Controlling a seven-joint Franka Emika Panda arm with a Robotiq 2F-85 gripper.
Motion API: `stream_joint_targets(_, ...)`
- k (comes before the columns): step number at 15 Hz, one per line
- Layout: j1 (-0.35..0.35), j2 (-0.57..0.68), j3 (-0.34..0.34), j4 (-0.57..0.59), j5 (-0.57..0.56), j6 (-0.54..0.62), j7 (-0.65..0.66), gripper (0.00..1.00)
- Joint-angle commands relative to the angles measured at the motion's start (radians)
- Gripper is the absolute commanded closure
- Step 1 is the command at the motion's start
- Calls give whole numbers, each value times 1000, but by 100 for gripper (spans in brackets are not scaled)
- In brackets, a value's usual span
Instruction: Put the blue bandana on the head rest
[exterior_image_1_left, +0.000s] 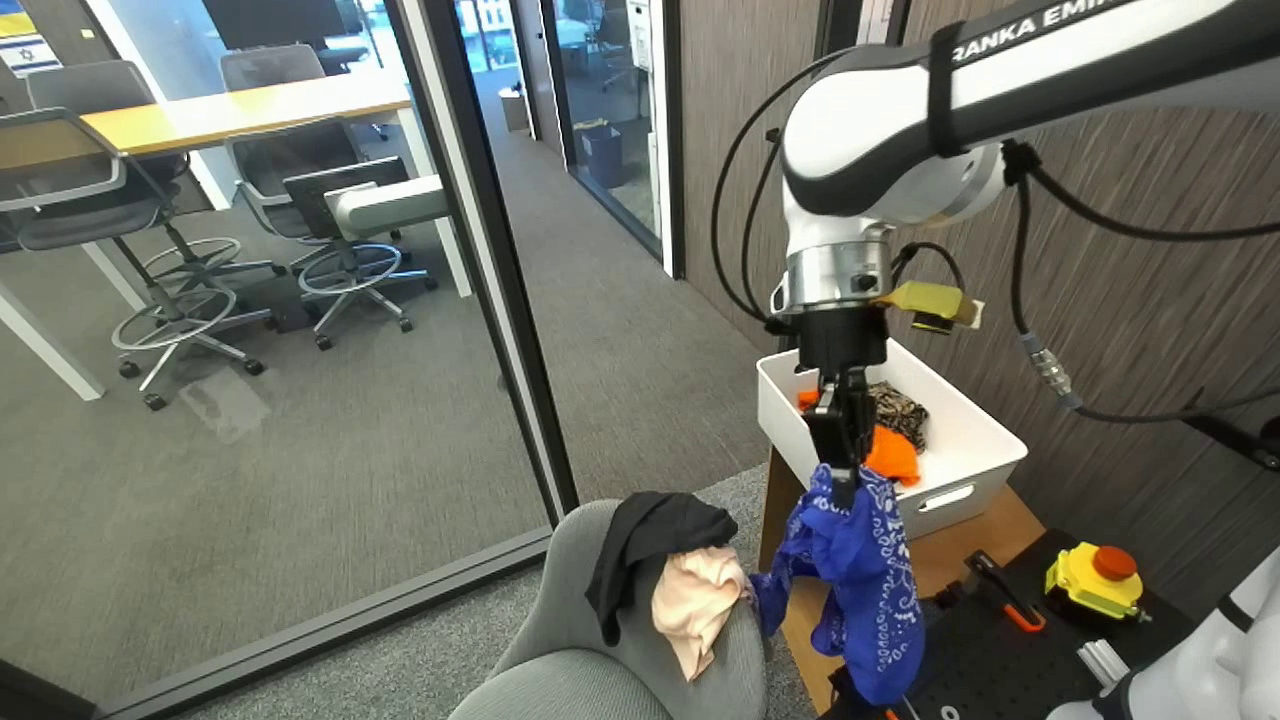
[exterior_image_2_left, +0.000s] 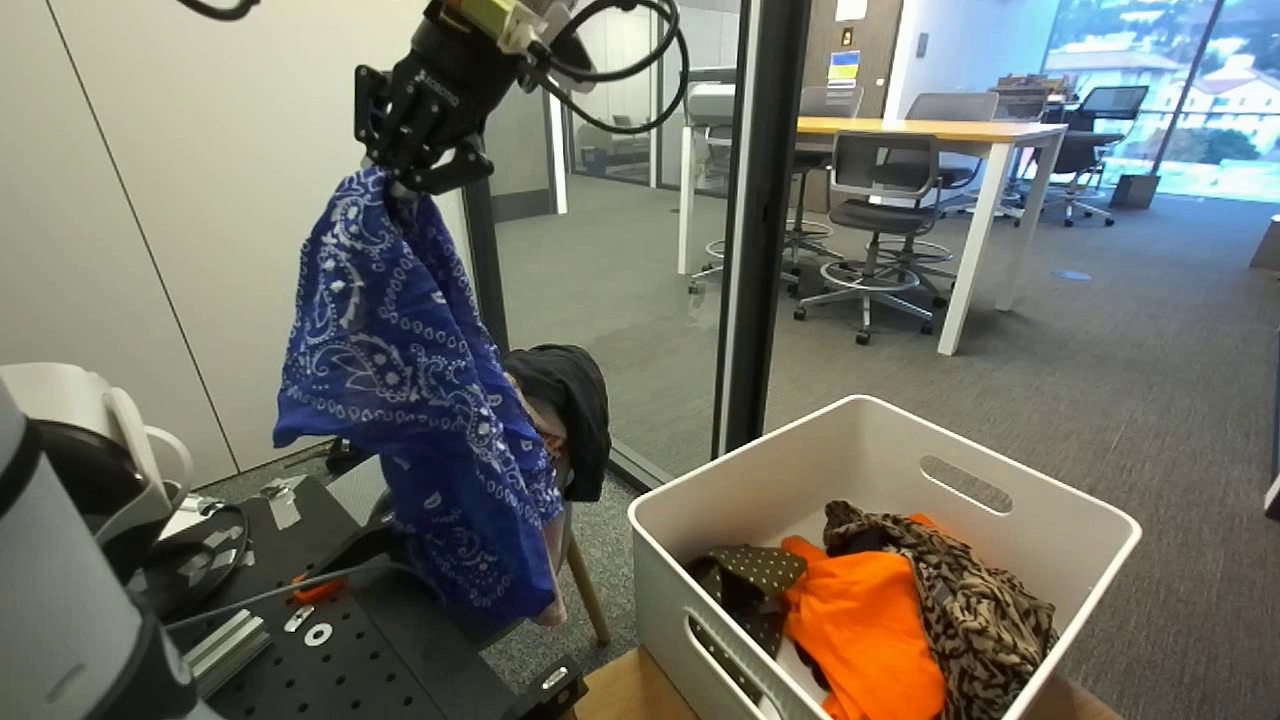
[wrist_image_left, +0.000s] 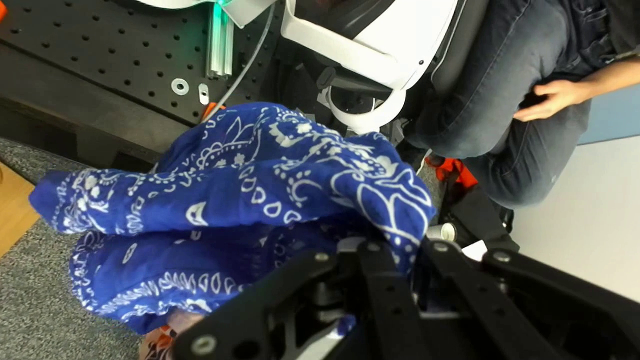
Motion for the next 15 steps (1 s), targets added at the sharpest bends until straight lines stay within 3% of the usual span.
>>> stream_joint_targets(1,46,147,57,83,30,26,45,86)
stream_joint_targets(8,102,449,158,298,3,24,113,86)
stream_joint_targets(15,127,742,199,525,-19,-12,153,87)
